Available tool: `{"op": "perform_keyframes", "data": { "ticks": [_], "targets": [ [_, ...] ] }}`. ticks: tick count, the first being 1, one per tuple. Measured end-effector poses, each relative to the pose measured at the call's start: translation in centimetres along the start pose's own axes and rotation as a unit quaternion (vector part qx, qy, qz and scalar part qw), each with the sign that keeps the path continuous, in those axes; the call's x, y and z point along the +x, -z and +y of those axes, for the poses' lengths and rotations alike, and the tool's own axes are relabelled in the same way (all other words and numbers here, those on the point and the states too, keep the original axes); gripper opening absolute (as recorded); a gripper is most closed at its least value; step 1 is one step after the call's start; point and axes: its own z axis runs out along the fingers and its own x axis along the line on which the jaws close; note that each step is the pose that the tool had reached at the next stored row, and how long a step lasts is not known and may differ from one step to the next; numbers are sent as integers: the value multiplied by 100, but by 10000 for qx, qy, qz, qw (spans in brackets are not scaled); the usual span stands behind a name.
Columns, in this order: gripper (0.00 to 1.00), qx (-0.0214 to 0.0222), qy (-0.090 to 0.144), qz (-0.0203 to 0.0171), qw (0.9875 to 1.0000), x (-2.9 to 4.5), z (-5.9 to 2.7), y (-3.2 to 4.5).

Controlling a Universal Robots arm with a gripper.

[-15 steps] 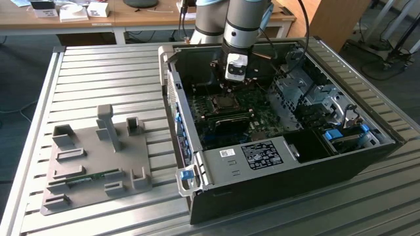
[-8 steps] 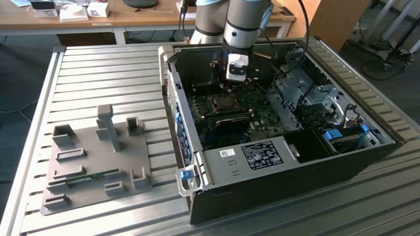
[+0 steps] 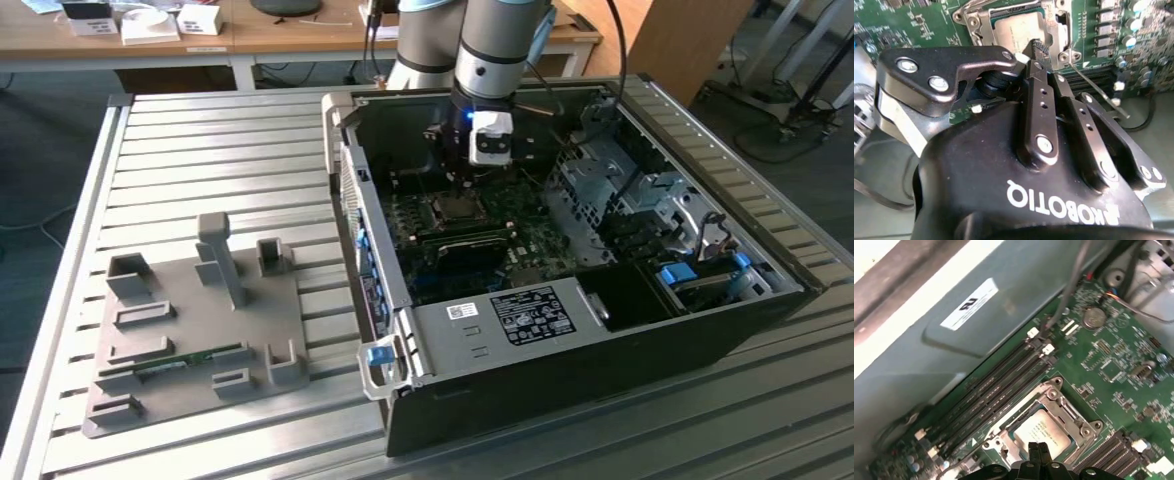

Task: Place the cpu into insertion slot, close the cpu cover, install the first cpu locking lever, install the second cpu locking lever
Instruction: 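Close the cpu cover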

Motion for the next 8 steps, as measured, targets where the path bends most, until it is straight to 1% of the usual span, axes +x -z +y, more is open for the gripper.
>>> {"op": "perform_keyframes", "data": {
  "ticks": [2,4,6,8],
  "targets": [
    [11,5,180,5,9998,0,0,-1],
    [11,9,359,10,9994,0,0,-2],
    [11,14,546,15,9985,0,0,-4],
    [11,19,726,20,9974,0,0,-5]
  ]
}}
